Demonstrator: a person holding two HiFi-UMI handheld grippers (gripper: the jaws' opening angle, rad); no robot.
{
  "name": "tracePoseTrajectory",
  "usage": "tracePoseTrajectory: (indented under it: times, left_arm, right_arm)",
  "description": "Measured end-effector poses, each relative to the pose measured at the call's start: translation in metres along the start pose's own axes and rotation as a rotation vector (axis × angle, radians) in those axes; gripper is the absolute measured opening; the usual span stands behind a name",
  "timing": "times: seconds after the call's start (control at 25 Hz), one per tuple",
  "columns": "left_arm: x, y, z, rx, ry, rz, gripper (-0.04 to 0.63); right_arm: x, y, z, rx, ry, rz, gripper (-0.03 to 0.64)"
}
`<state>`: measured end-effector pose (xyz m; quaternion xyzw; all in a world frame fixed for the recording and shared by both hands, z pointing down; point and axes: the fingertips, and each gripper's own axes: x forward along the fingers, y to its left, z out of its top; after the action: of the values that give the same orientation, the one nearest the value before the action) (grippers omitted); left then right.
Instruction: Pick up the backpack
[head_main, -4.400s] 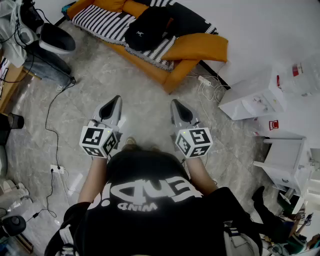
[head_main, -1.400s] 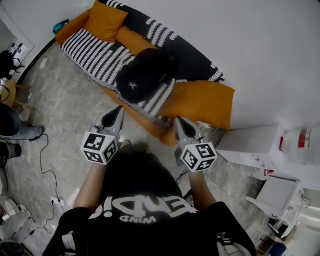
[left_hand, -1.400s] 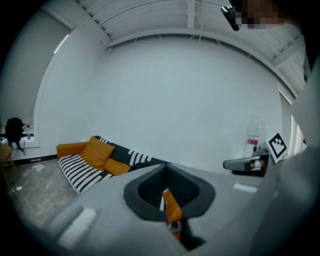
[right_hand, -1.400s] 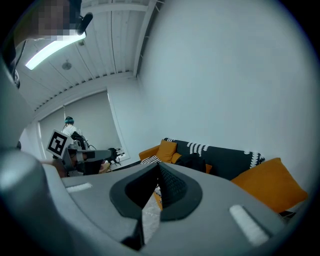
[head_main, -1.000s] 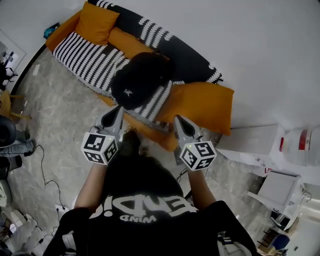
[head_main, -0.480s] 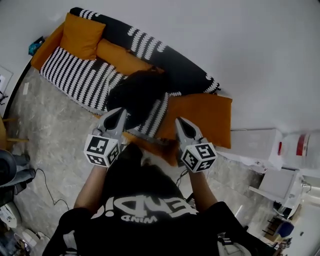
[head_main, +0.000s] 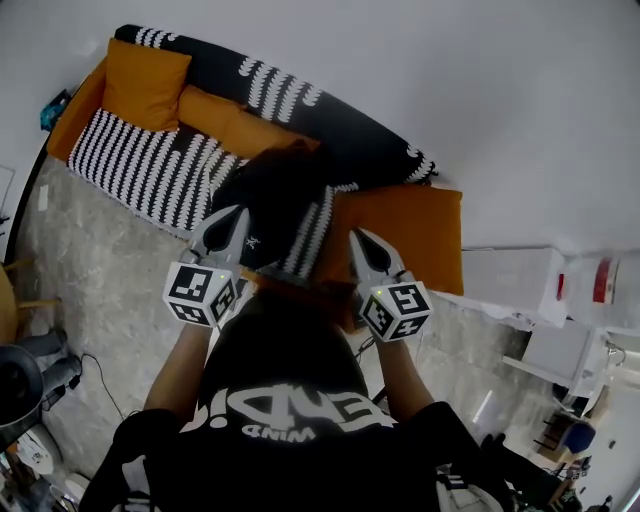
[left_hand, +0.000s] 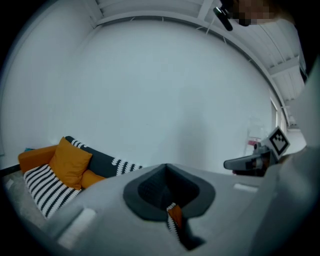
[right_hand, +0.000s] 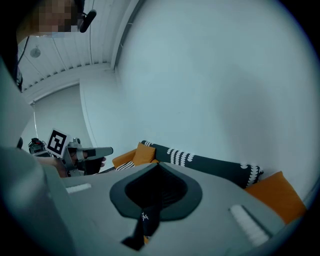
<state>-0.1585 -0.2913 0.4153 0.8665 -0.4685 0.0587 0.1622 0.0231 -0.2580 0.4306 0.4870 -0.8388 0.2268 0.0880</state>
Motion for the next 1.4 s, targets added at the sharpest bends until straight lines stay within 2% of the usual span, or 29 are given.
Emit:
tracePoseTrajectory:
  times: [0.36,0.48,0.64,0.76,0.88,1.08,1.24,1.4]
  left_arm:
    - [0.020,-0.007,0.009,0.015,-0.019,0.004,0.017]
    - [0.030,-0.008,0.006,-0.024,-0.010,0.000,0.085]
    - [0.042,-0.006,0.003,-0.109,0.003,-0.021,0.210]
    - [0.054,-0.006,0.000,-0.088,0.025,-0.019,0.342]
    - [0.065,-0.008,-0.005,-0.071,0.042,-0.035,0.411]
    - [0.085,-0.001,-0.015,-0.070,0.070,-0.046,0.420]
    - [0.108,0.010,-0.034,-0.033,0.141,-0.049,0.423]
    - [0.132,0.029,-0.058,0.002,0.221,-0.059,0.453]
  right_arm:
    - [0.015,-0.020,0.022,-0.023,-0.038,0.024,0.000]
    - [0.018,-0.028,0.022,-0.018,-0.032,0.034,0.000]
    - [0.019,-0.035,0.022,-0.010,-0.027,0.038,0.000]
    - [0.020,-0.042,0.021,0.009,-0.022,0.033,0.000]
    - [0.020,-0.049,0.019,0.026,-0.023,0.025,0.000]
    - [0.024,-0.058,0.013,0.048,-0.010,0.017,0.000]
    - [0.030,-0.066,0.006,0.080,0.002,0.011,0.000]
    - [0.041,-0.067,-0.002,0.106,0.025,0.010,0.000]
